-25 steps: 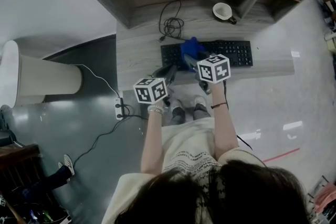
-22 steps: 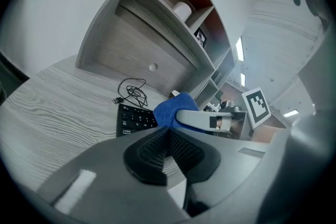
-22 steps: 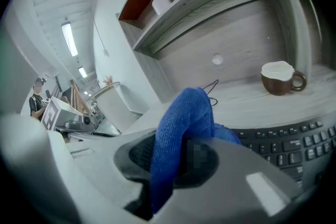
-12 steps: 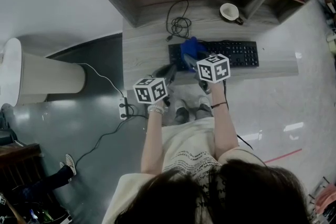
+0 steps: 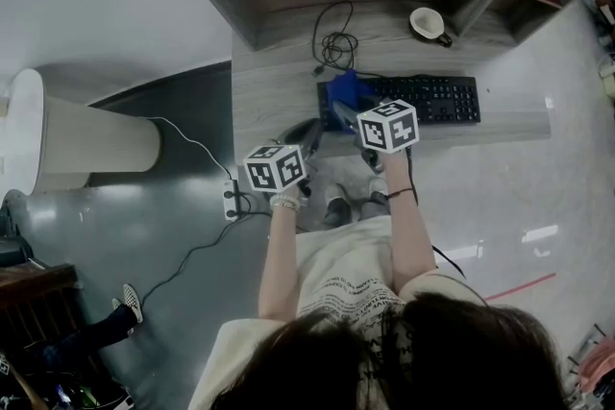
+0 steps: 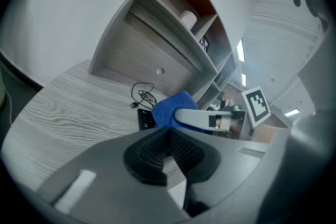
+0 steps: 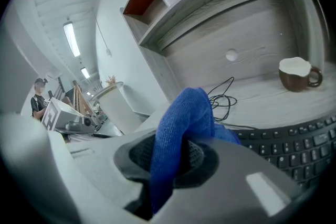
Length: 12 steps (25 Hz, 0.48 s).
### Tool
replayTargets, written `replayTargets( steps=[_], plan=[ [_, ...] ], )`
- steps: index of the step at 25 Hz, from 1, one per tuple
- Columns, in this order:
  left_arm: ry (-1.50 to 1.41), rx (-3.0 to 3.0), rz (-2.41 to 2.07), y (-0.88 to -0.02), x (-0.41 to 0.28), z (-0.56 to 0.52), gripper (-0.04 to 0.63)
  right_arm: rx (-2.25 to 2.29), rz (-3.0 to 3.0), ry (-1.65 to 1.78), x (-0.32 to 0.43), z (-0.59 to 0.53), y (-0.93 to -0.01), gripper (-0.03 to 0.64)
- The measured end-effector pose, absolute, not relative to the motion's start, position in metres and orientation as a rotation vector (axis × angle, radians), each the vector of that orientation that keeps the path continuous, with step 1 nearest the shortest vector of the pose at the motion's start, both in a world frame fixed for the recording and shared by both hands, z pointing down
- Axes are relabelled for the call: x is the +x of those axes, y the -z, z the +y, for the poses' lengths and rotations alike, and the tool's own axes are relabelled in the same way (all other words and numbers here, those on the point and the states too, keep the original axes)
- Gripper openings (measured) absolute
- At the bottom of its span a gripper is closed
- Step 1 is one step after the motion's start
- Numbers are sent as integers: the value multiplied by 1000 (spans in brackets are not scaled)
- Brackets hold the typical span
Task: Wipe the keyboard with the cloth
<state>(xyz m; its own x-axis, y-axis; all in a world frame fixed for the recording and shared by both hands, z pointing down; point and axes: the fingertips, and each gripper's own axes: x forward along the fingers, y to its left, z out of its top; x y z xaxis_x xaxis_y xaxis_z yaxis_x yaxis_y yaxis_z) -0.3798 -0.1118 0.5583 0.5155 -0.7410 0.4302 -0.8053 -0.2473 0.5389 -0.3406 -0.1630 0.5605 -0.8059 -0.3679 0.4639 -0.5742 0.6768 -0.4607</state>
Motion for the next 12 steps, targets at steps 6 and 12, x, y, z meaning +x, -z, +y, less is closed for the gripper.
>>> replayTargets(
  steps=[6, 12],
  plan=[
    [-116, 2023, -1259, -560, -391, -107, 3, 737, -2568, -873, -353, -158, -560, 58],
    [-120, 2028, -1255, -561, -399, -103, 3, 736, -2580, -877, -365, -154, -560, 58]
  ],
)
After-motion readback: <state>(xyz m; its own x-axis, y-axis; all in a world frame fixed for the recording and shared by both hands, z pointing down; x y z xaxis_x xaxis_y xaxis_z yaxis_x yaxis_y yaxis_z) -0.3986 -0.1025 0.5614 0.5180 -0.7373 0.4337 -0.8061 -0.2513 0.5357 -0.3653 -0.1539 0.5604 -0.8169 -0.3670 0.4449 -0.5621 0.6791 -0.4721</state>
